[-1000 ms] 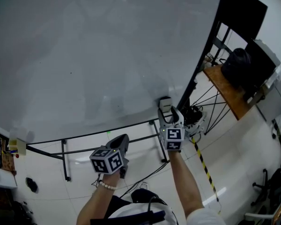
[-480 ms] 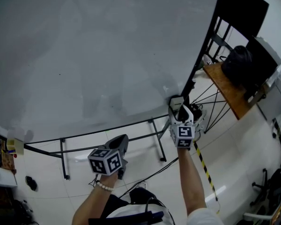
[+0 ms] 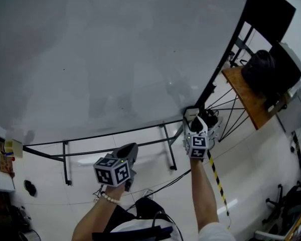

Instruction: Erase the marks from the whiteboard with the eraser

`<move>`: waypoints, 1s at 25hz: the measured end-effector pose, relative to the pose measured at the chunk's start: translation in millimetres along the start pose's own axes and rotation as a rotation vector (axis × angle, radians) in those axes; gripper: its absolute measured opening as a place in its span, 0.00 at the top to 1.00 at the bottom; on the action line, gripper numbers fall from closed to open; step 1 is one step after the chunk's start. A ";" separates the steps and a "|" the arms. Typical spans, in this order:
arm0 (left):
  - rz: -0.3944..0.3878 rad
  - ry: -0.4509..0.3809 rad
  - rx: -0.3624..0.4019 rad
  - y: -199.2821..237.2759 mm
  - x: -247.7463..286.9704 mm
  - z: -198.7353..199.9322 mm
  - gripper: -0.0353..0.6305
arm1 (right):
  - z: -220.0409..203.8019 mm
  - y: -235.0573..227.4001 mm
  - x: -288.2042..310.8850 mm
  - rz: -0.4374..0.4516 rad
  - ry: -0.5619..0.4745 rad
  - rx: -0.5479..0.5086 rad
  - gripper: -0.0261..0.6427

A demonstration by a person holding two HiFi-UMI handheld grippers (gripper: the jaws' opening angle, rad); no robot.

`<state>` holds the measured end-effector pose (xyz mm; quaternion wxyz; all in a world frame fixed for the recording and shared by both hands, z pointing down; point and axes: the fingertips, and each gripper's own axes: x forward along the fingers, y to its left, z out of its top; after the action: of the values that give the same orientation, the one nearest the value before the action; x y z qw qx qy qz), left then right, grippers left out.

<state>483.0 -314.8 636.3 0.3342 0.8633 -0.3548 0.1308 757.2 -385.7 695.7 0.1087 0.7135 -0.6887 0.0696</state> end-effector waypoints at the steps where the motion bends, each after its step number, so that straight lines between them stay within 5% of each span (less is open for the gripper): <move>1: 0.005 -0.002 0.000 3.4 -1.1 0.6 0.97 | -3.0 1.1 1.3 -0.003 0.002 0.011 0.57; 13: 0.023 -0.020 -0.061 29.1 -19.0 -8.6 0.97 | -1.4 55.2 2.2 0.014 -0.017 0.077 0.57; 25: 0.084 -0.084 -0.132 91.4 -76.7 -8.6 0.97 | 6.5 172.5 1.7 0.108 -0.032 0.099 0.57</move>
<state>364.3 -316.7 651.4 0.3694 0.8285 -0.4122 0.0848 584.8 -393.8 700.1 0.0584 0.6807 -0.7236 0.0982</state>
